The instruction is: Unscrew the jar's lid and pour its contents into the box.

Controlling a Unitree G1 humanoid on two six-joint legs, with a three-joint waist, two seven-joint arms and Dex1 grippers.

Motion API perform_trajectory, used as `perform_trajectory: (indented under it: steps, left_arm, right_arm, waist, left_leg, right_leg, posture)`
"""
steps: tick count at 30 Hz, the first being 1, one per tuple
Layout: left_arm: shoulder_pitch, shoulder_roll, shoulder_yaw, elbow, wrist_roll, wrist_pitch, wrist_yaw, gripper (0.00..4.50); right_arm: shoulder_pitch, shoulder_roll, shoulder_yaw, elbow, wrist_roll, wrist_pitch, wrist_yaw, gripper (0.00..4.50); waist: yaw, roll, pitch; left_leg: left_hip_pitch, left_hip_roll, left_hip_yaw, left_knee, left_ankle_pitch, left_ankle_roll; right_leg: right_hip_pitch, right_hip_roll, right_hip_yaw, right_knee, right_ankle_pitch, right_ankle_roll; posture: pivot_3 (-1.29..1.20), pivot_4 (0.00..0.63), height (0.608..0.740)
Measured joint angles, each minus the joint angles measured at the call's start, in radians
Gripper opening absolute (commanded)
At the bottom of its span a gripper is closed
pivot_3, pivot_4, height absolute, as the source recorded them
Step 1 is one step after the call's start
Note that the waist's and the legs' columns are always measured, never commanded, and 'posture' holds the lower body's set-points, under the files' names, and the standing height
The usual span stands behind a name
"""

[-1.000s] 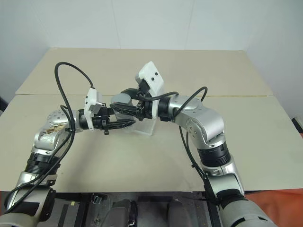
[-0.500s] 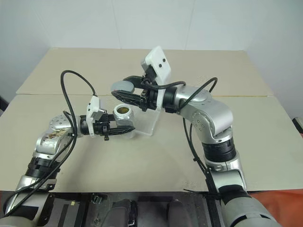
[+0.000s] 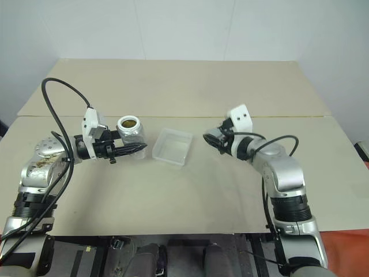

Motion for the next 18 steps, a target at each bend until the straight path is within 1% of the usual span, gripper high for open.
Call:
perform_trajectory:
  steps: [1,3,4,6,9,12,18]
  left_arm:
    - [0.0,0.0,0.0,0.002,0.0,-0.001,0.001,2.05]
    - [-0.001,0.0,0.0,0.005,0.0,-0.003,0.002,2.05]
    - [-0.002,0.0,0.0,0.005,0.0,-0.007,0.002,2.05]
    - [-0.007,-0.001,0.0,0.005,0.001,-0.015,0.002,2.05]
    - [-0.012,-0.003,-0.001,0.005,0.001,-0.017,0.003,2.05]
    - [-0.015,-0.002,-0.002,0.011,0.002,-0.019,0.0,2.05]
    - [-0.077,0.014,-0.007,0.076,0.038,-0.068,-0.016,2.05]
  right_arm:
    - [0.006,0.003,0.004,0.026,-0.018,-0.008,-0.011,2.77]
    - [0.008,0.004,0.01,0.063,-0.051,-0.025,-0.026,3.5]
    - [0.008,0.004,0.01,0.076,-0.062,-0.035,-0.03,3.74]
    - [0.008,0.004,0.013,0.092,-0.078,-0.046,-0.028,4.41]
    - [0.011,-0.008,0.015,0.086,-0.081,-0.048,0.001,4.46]
    - [0.023,-0.055,0.016,0.061,-0.076,-0.044,0.049,4.46]
    - [0.034,-0.223,0.018,-0.087,-0.025,-0.006,0.236,4.46]
  waist:
    - [0.0,0.0,0.0]
    - [-0.001,0.0,0.0]
    - [-0.001,0.0,0.0]
    - [0.0,0.0,0.0]
    - [0.001,0.0,0.0]
    - [0.002,0.0,0.0]
    - [0.004,0.0,0.0]
  left_leg:
    - [0.0,0.0,0.0,0.0,0.0,0.0]
    - [0.0,0.0,0.0,0.0,0.0,0.0]
    - [0.0,0.0,0.0,0.0,0.0,0.0]
    - [0.0,0.0,0.0,0.0,0.0,0.0]
    - [0.0,0.0,0.0,0.0,0.0,0.0]
    - [0.0,0.0,0.0,0.0,0.0,0.0]
    - [0.0,0.0,0.0,0.0,0.0,0.0]
  right_leg:
    - [0.0,0.0,0.0,0.0,0.0,0.0]
    - [0.0,0.0,0.0,0.0,0.0,0.0]
    - [0.0,0.0,0.0,0.0,0.0,0.0]
    - [0.0,0.0,0.0,0.0,0.0,0.0]
    - [0.0,0.0,0.0,0.0,0.0,0.0]
    - [0.0,0.0,0.0,0.0,0.0,0.0]
    - [0.001,0.0,0.0,-0.001,0.0,0.0]
  posture:
    - [0.0,0.15,0.74]
    - [0.0,0.15,0.74]
    - [0.0,0.15,0.74]
    - [0.0,0.15,0.74]
    - [0.0,0.15,0.74]
    - [0.0,0.15,0.74]
    - [0.0,0.15,0.74]
